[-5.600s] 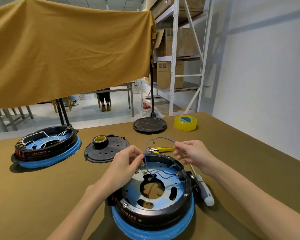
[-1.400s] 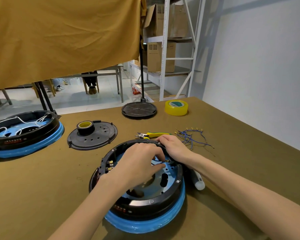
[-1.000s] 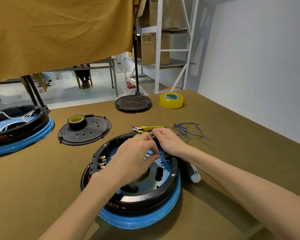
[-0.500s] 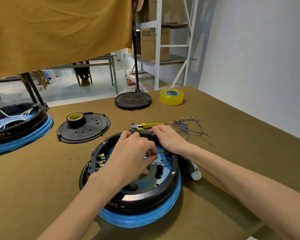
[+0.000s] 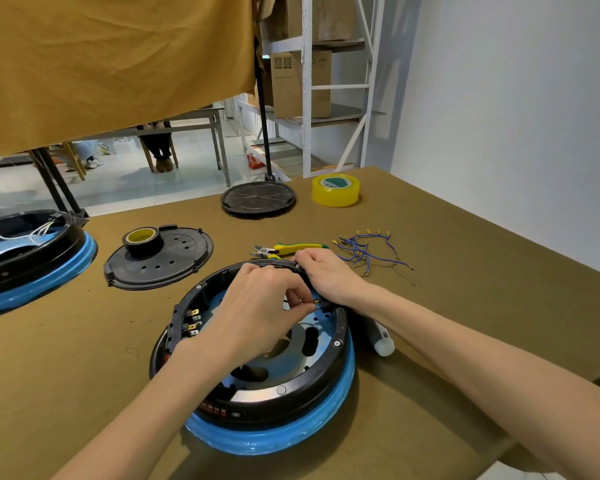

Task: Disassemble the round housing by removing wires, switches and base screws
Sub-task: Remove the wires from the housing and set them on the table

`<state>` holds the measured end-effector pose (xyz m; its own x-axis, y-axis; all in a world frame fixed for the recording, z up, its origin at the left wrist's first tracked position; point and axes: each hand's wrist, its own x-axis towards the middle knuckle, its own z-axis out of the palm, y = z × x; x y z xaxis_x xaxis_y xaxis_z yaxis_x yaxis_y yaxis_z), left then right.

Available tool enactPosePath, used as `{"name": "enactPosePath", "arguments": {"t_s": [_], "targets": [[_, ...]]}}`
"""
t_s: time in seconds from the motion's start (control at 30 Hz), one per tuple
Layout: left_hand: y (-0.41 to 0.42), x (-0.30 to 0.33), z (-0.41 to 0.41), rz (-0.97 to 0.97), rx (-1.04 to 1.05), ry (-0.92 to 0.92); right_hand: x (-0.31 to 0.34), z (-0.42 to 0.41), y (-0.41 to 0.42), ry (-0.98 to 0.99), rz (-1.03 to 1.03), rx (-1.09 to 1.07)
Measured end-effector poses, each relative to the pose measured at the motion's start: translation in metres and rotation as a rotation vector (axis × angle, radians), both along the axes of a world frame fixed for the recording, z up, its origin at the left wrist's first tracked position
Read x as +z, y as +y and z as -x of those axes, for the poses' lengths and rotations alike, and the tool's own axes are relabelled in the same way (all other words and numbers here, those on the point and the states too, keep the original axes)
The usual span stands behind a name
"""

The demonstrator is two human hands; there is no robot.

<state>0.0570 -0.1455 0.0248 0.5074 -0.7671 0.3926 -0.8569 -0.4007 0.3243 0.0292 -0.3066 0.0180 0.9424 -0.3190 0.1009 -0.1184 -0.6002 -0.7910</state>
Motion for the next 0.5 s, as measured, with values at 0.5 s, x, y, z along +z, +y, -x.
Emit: {"name": "enactPosePath", "arguments": {"t_s": [0.5], "targets": [[0.0005, -0.0012, 0.0079, 0.072, 0.019, 0.057, 0.0018, 0.0023, 0.0021, 0.005, 0.003, 0.007]]}}
